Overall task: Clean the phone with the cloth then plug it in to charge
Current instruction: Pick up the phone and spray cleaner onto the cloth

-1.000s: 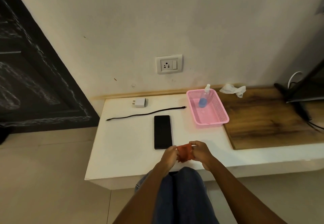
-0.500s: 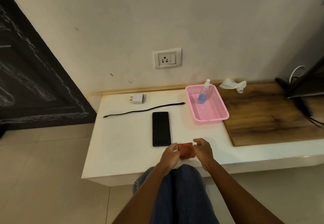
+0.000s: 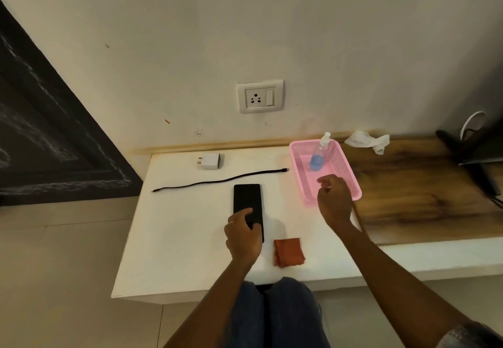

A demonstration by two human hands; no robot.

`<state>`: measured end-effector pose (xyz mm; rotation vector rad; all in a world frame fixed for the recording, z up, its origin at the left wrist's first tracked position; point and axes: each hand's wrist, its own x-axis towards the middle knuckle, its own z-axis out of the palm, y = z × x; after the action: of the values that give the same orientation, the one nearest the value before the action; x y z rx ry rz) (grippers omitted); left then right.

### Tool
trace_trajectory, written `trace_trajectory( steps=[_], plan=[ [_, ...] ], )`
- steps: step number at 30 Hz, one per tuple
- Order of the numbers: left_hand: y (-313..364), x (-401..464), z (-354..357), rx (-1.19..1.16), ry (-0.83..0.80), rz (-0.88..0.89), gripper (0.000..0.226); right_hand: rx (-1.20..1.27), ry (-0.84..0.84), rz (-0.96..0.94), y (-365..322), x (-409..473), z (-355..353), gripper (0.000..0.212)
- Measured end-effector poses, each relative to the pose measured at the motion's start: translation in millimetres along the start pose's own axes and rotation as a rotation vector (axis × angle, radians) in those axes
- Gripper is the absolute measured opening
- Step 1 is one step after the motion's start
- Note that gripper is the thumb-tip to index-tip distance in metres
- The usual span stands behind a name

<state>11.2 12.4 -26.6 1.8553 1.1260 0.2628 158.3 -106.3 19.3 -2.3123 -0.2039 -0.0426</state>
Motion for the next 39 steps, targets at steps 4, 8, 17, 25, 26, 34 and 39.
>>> trace_trajectory(
  steps=[4, 8, 17, 25, 26, 34, 39],
  plan=[
    [-4, 26, -2, 0.015, 0.049, -0.15, 0.043, -0.012, 0.009, 0.022, -6, 42, 7, 0.024],
    [-9, 43, 2, -0.018, -0.004, -0.209, 0.048, 0.013, 0.017, 0.009, -8, 74, 17, 0.039],
    [-6, 66, 4, -0.141, -0.024, -0.282, 0.047, -0.016, -0.039, -0.052, -19, 102, 35, 0.078],
    [-9, 80, 3, -0.368, -0.093, -0.467, 0.031, -0.009, -0.03, -0.081, -8, 109, 42, 0.069],
    [-9, 80, 4, -0.376, -0.109, -0.483, 0.03, 0.001, -0.025, -0.093, -5, 108, 42, 0.069],
    [-6, 68, -1, -0.468, -0.129, -0.473, 0.03, 0.121, -0.006, -0.083, 8, 95, 39, 0.075],
    [-7, 52, -17, -0.469, -0.083, -0.413, 0.018, 0.205, 0.046, -0.145, -2, 63, 23, 0.076]
  ],
)
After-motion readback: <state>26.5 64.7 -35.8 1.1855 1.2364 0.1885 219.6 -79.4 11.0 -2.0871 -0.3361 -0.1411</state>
